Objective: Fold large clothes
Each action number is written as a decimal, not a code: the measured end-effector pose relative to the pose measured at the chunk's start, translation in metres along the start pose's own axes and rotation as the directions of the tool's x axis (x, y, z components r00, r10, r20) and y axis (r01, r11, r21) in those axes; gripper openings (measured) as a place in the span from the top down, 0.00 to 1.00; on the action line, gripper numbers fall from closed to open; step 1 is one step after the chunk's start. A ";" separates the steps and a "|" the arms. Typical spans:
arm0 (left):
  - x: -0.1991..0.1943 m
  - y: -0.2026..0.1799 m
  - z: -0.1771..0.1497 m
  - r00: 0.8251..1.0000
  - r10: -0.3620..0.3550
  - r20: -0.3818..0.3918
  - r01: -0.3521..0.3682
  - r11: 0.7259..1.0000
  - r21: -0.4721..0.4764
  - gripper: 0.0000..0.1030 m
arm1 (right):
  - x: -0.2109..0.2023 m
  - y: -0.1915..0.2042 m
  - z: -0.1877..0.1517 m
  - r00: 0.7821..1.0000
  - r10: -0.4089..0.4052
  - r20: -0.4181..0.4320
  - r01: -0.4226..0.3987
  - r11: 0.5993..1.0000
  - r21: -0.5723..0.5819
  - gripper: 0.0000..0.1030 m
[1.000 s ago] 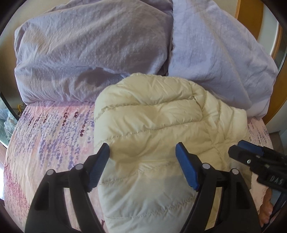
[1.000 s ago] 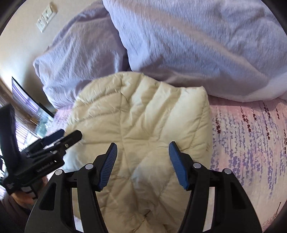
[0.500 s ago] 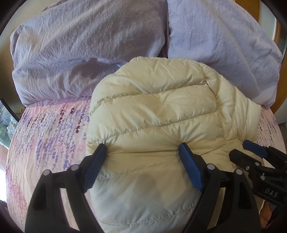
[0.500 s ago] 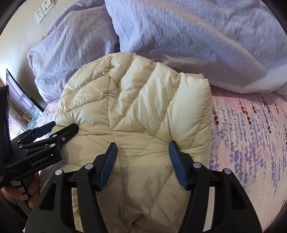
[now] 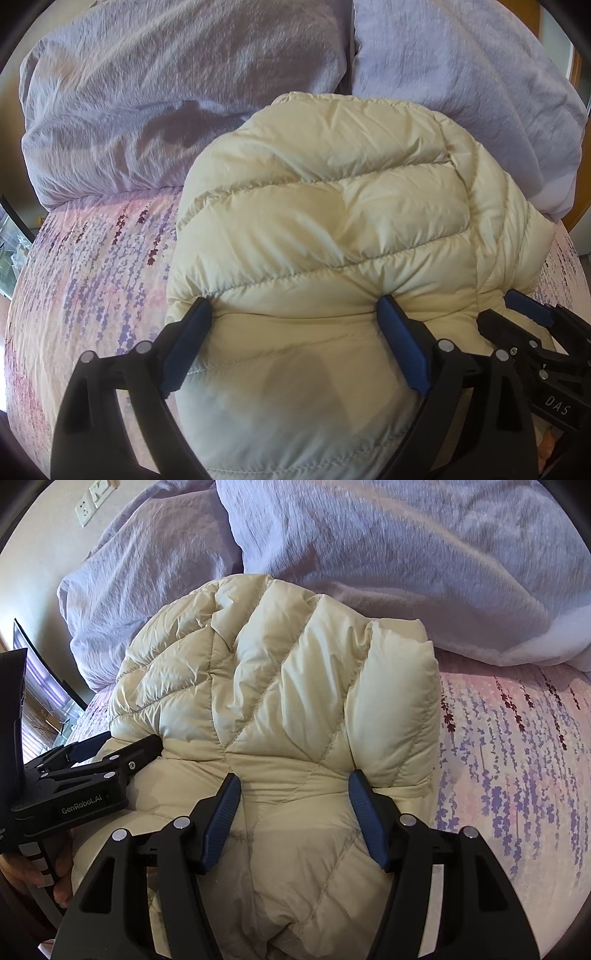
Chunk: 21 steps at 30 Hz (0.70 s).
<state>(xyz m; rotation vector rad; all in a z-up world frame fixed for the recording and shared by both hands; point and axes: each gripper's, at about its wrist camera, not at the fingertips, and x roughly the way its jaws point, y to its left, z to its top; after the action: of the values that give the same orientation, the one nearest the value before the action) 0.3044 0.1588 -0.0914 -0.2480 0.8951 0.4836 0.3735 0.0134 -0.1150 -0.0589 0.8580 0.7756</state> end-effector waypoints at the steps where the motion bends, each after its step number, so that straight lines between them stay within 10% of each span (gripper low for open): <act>1: 0.000 0.000 0.000 1.000 0.000 0.000 0.000 1.000 0.000 0.11 | 0.000 0.000 0.000 1.000 -0.001 0.004 0.001 1.000 -0.002 0.39; 21: 0.014 0.007 -0.002 1.000 -0.009 -0.001 0.009 1.000 -0.023 0.05 | 0.003 -0.005 -0.006 0.999 -0.010 0.034 0.010 1.000 -0.006 0.37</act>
<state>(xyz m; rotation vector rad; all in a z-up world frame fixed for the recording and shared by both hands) 0.3067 0.1680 -0.1039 -0.2734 0.8897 0.4858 0.3742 0.0098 -0.1224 -0.0550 0.8222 0.7681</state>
